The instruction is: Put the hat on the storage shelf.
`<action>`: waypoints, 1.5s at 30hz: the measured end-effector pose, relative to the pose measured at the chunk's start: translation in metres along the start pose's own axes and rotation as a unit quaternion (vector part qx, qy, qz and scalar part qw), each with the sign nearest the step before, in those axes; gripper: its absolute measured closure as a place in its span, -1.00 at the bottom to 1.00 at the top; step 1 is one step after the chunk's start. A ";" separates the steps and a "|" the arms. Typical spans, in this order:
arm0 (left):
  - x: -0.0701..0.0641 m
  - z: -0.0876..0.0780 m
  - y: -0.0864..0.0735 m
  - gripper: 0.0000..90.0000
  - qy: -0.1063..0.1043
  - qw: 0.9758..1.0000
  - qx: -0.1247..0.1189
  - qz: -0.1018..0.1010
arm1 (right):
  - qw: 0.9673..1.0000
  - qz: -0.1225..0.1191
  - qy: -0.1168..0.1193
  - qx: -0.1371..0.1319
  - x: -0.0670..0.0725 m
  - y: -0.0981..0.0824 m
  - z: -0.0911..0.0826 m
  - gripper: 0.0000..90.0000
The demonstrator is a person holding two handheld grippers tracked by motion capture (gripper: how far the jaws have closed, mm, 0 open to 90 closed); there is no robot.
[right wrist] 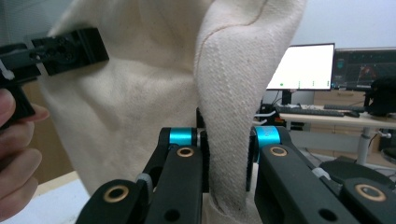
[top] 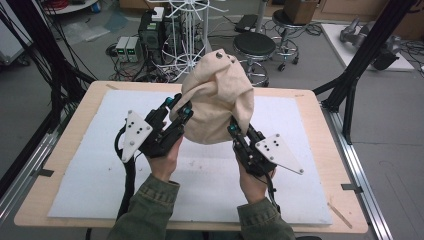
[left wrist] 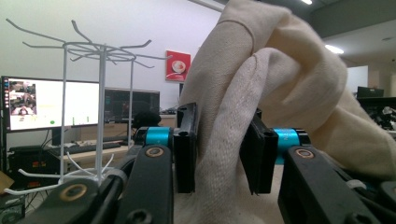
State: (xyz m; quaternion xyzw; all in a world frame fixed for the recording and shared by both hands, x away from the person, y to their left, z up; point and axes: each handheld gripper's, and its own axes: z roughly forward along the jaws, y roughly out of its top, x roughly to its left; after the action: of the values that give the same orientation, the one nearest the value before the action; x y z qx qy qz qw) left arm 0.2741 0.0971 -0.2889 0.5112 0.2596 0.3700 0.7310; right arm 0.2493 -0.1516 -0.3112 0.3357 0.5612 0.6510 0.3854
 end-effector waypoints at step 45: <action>0.067 -0.058 0.014 -0.32 0.118 0.991 0.040 0.058 | 0.999 0.012 -0.018 -0.036 -0.042 0.017 -0.008 0.90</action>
State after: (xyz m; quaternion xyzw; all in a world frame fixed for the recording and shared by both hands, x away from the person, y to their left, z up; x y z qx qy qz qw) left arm 0.2662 0.1861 -0.2952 0.5069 0.3287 0.4586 0.6517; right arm 0.2598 -0.1933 -0.2960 0.3403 0.5262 0.6691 0.3995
